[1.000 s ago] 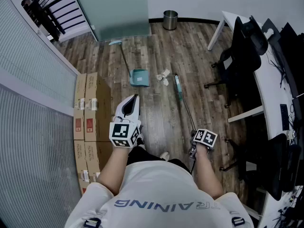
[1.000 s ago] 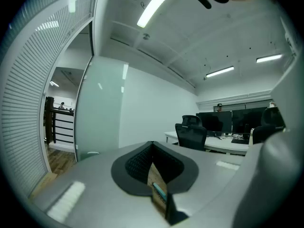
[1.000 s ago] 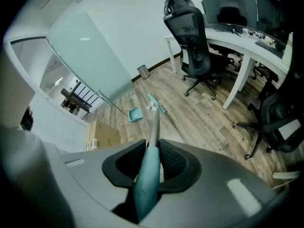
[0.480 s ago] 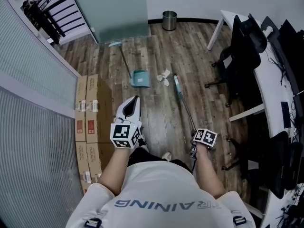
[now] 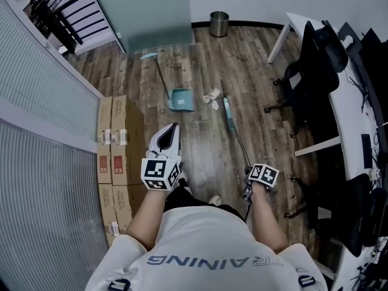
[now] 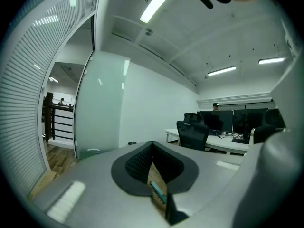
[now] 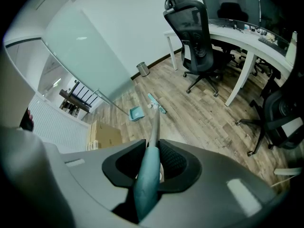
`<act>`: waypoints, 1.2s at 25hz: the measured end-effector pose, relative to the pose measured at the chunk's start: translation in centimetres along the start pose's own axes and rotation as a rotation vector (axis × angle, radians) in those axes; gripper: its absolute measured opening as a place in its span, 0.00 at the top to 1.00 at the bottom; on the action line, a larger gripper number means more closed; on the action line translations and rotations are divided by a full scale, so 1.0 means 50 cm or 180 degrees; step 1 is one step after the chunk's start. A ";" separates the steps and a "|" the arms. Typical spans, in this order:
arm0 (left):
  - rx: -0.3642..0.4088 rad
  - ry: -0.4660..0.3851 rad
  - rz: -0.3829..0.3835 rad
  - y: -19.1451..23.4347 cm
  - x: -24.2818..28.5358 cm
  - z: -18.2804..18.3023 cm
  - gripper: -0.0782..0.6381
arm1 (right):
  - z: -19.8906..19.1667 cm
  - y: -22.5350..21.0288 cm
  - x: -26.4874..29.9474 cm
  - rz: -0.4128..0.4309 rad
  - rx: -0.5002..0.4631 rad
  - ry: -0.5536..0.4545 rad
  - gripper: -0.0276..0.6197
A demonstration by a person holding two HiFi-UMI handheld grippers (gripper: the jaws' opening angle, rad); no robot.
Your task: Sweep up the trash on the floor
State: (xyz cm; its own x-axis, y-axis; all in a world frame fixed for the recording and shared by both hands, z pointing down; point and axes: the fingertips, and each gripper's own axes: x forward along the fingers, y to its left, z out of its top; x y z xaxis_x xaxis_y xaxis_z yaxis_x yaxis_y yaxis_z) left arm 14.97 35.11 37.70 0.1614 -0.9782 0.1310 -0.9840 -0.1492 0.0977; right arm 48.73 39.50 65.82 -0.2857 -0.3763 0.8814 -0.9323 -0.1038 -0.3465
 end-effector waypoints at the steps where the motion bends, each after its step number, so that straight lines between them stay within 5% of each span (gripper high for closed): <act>1: -0.0014 0.0002 -0.0004 0.012 0.008 0.001 0.89 | 0.005 0.011 0.005 -0.0006 -0.0003 0.0008 0.79; 20: -0.0155 0.0000 -0.0158 0.360 0.188 0.047 0.89 | 0.181 0.325 0.122 -0.0127 0.0016 -0.0159 0.79; 27: -0.0156 0.0082 -0.0168 0.412 0.257 0.041 0.89 | 0.240 0.370 0.182 -0.0080 0.0048 -0.0070 0.79; 30: 0.0047 0.0132 -0.0170 0.428 0.304 0.040 0.89 | 0.278 0.381 0.224 -0.0044 0.0095 0.0005 0.79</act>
State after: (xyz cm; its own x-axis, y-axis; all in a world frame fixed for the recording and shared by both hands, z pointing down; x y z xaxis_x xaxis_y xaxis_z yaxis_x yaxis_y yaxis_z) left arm -3.81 16.78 39.78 0.2163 -0.9620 0.1668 -0.9749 -0.2034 0.0910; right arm 30.88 20.49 64.62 -0.2732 -0.3730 0.8867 -0.9291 -0.1365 -0.3437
